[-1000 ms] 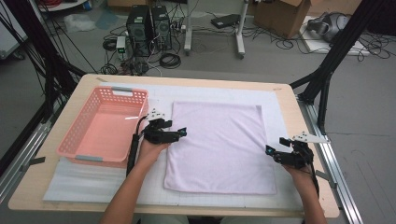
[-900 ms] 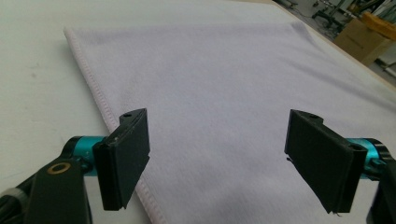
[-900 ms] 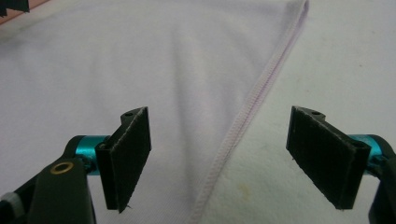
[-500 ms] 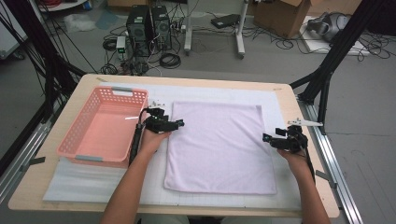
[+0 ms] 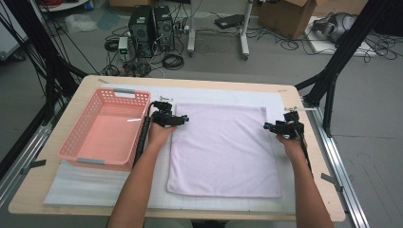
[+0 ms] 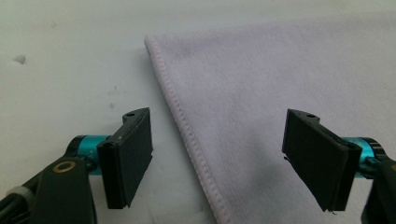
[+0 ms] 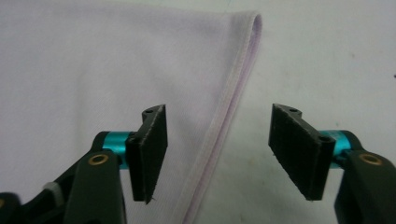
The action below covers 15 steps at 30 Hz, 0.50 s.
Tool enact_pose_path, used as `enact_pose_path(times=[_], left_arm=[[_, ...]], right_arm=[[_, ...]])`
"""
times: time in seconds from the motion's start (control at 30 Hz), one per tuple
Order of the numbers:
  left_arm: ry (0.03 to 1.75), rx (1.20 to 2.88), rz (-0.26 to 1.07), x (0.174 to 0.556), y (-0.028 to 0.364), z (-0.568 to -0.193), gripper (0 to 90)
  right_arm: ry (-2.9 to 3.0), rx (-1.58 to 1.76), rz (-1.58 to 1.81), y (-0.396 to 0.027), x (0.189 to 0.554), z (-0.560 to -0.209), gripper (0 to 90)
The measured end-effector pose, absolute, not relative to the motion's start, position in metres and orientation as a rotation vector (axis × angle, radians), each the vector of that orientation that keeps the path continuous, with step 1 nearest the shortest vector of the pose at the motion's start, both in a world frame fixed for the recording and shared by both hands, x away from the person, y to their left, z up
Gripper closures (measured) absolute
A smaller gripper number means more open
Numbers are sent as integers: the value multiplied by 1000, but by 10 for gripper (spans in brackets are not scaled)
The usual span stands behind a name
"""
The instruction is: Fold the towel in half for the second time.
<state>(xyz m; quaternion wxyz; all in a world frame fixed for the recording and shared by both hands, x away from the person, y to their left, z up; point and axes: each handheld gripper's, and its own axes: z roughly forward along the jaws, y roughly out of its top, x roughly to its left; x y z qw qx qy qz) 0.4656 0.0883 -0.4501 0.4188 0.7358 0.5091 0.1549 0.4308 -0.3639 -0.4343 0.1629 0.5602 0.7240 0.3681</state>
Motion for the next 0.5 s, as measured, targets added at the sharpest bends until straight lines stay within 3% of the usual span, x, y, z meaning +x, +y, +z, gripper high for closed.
enact_pose_path(times=[0.1,0.27,0.43,0.5], left_arm=[[1241,1917,466,463,83,-450,268],[1245,1928,510,463,85,-450,419],[1252,1901,521,461,87,-450,563],[1224,1901,485,460,86,-450,697]], right_arm=[[2050,1582,1020,-356,439,-439,397],[2031,1562,936,-344,444,-444,499],[2045,1565,945,-341,444,-443,736],[2055,1566,953,-339,444,-442,789]])
